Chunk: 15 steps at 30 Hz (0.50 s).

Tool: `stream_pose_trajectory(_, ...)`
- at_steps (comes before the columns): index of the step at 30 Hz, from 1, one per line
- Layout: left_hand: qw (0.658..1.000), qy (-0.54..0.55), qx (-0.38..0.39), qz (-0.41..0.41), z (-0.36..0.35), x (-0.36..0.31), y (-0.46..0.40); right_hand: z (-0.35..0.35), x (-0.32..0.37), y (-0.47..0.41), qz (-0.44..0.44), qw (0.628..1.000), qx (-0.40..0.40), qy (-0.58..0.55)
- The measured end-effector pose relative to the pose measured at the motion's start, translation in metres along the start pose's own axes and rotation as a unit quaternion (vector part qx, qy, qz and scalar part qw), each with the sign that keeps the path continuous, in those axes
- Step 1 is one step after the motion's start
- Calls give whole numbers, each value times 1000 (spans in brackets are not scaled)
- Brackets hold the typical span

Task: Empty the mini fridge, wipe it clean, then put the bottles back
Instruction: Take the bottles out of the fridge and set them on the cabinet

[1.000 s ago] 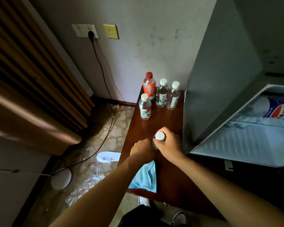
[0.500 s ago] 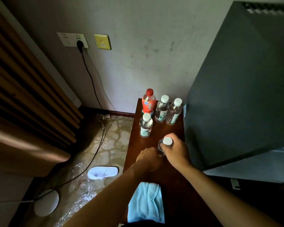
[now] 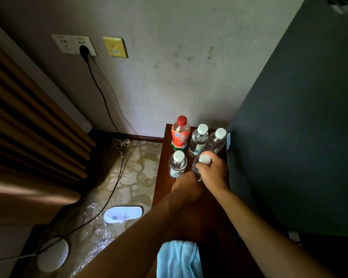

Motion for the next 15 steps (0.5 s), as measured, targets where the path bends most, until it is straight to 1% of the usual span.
stream_pose_trajectory(3,1000,-11,4,-7,-1,-2,-3,0,2,-2,17,1000,-3,7)
stream_pose_trajectory(8,1000,-19,21,-9,-4,0,2,-2,1,2,33,998,31,48)
stream_pose_trajectory(12,999,-26,9,-16,-1,-3,13,0,-7,10,15,997,54,50)
stream_pose_trajectory(15,999,-26,0,-25,-1,-6,26,7,-18,23,-1,997,54,53)
Point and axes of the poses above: each hand's wrist, its own y-axis away from the middle knuckle, its own z-axis out of the back of the hand, x = y × z, the point moved 10 cm from there along -y, towards the middle knuckle, and after that the axes turned 5 degrees about z, right-handed, at the moved point
